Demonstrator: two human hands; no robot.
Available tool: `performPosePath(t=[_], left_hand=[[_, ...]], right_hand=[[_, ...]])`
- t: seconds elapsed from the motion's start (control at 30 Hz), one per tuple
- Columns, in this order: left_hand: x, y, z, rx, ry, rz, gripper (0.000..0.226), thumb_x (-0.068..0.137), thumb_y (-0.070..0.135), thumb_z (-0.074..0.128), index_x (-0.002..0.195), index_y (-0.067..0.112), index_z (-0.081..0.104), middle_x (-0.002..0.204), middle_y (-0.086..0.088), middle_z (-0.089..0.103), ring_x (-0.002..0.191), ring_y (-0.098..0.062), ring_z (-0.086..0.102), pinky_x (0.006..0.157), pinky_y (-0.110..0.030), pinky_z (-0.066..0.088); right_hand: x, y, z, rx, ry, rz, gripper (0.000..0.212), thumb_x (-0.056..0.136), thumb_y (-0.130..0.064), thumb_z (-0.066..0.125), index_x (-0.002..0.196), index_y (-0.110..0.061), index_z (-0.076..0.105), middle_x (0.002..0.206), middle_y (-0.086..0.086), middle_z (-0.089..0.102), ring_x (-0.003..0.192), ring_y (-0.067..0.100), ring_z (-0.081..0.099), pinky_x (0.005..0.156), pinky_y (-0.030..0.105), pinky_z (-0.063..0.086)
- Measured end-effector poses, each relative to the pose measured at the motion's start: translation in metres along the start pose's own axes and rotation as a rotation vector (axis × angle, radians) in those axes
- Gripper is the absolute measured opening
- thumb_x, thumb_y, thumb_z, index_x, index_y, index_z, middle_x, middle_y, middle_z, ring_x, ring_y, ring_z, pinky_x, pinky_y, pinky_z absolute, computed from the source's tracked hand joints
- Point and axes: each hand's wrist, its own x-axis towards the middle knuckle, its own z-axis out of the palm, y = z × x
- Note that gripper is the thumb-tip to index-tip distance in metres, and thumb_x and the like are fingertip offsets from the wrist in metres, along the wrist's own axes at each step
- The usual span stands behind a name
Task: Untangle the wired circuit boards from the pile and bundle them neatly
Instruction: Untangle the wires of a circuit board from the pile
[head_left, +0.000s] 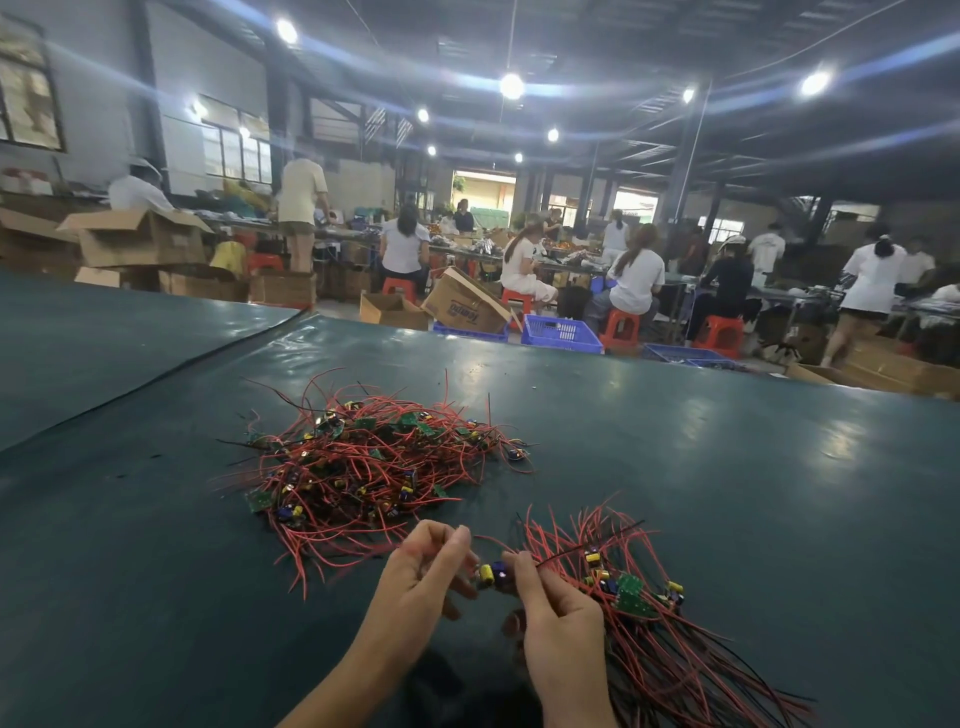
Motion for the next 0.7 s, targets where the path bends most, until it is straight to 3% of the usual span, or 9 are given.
performPosePath(t=[0.07, 0.13, 0.2, 0.27, 0.37, 0.47, 0.57, 0.63, 0.7], left_hand=[[0.000, -0.001, 0.001, 0.072, -0.049, -0.075, 0.050, 0.074, 0.054, 0.057, 0.084, 0.005, 0.058, 0.065, 0.004, 0.063, 0.062, -0.015, 0.063, 0.056, -0.027, 0.049], [0.000, -0.003, 0.001, 0.124, -0.110, -0.151, 0.052, 0.070, 0.058, 0.058, 0.081, 0.008, 0.063, 0.065, 0.004, 0.065, 0.061, -0.012, 0.064, 0.058, -0.025, 0.050], [0.001, -0.004, 0.002, 0.166, -0.183, -0.195, 0.051, 0.078, 0.060, 0.054, 0.081, 0.012, 0.072, 0.075, -0.004, 0.073, 0.070, -0.016, 0.069, 0.065, -0.025, 0.052], [0.000, -0.003, 0.002, 0.175, -0.230, -0.199, 0.053, 0.084, 0.058, 0.050, 0.076, 0.012, 0.075, 0.073, -0.008, 0.073, 0.069, -0.017, 0.069, 0.067, -0.026, 0.053], [-0.001, 0.002, 0.002, 0.087, -0.228, -0.147, 0.052, 0.082, 0.051, 0.052, 0.072, 0.005, 0.074, 0.059, -0.009, 0.065, 0.056, -0.017, 0.061, 0.058, -0.026, 0.048], [-0.002, 0.005, 0.001, 0.067, -0.205, -0.078, 0.044, 0.084, 0.043, 0.054, 0.054, 0.016, 0.071, 0.052, -0.007, 0.061, 0.052, -0.019, 0.055, 0.057, -0.028, 0.043], [-0.003, 0.007, 0.000, 0.063, -0.195, -0.025, 0.047, 0.084, 0.041, 0.061, 0.046, 0.013, 0.063, 0.049, -0.008, 0.059, 0.049, -0.020, 0.054, 0.055, -0.028, 0.043], [-0.003, 0.008, 0.000, 0.058, -0.186, -0.007, 0.048, 0.084, 0.041, 0.066, 0.045, 0.013, 0.062, 0.047, -0.008, 0.059, 0.046, -0.017, 0.054, 0.054, -0.024, 0.044], [-0.002, 0.010, -0.002, 0.046, -0.180, -0.004, 0.044, 0.079, 0.038, 0.061, 0.043, 0.013, 0.061, 0.046, -0.008, 0.057, 0.044, -0.015, 0.054, 0.053, -0.021, 0.043]], right_hand=[[-0.002, -0.001, 0.002, -0.031, -0.028, -0.072, 0.033, 0.093, -0.024, 0.060, 0.067, -0.034, 0.079, 0.075, 0.012, 0.074, 0.071, 0.010, 0.067, 0.071, 0.034, 0.058], [-0.004, -0.002, 0.004, -0.041, -0.060, -0.133, 0.037, 0.093, -0.019, 0.060, 0.065, -0.036, 0.078, 0.076, -0.002, 0.076, 0.076, 0.004, 0.071, 0.067, 0.016, 0.055], [-0.006, -0.005, 0.005, -0.043, -0.071, -0.149, 0.039, 0.094, -0.019, 0.059, 0.065, -0.038, 0.077, 0.075, -0.008, 0.076, 0.074, 0.001, 0.070, 0.063, 0.009, 0.050], [-0.007, -0.004, 0.005, -0.033, -0.069, -0.130, 0.037, 0.094, -0.022, 0.058, 0.066, -0.038, 0.078, 0.069, -0.006, 0.074, 0.066, 0.001, 0.068, 0.059, 0.010, 0.049], [-0.003, -0.001, 0.002, -0.025, -0.043, -0.108, 0.035, 0.094, -0.021, 0.058, 0.067, -0.032, 0.079, 0.061, -0.003, 0.070, 0.055, 0.000, 0.062, 0.054, 0.010, 0.046], [0.001, 0.003, 0.002, -0.019, -0.017, -0.078, 0.035, 0.094, -0.017, 0.059, 0.066, -0.024, 0.079, 0.065, -0.005, 0.072, 0.061, -0.001, 0.064, 0.060, 0.008, 0.046], [0.008, 0.007, -0.001, 0.029, 0.020, 0.006, 0.029, 0.094, -0.022, 0.061, 0.072, -0.024, 0.080, 0.062, 0.015, 0.064, 0.062, 0.015, 0.060, 0.068, 0.023, 0.049], [0.013, 0.007, -0.007, 0.115, 0.053, 0.091, 0.023, 0.092, -0.027, 0.062, 0.078, -0.022, 0.080, 0.056, 0.011, 0.047, 0.052, 0.019, 0.045, 0.058, 0.028, 0.042], [0.021, 0.003, -0.016, 0.203, 0.135, 0.149, 0.022, 0.091, -0.028, 0.063, 0.080, -0.016, 0.079, 0.046, -0.002, 0.037, 0.038, 0.010, 0.033, 0.042, 0.020, 0.033]])
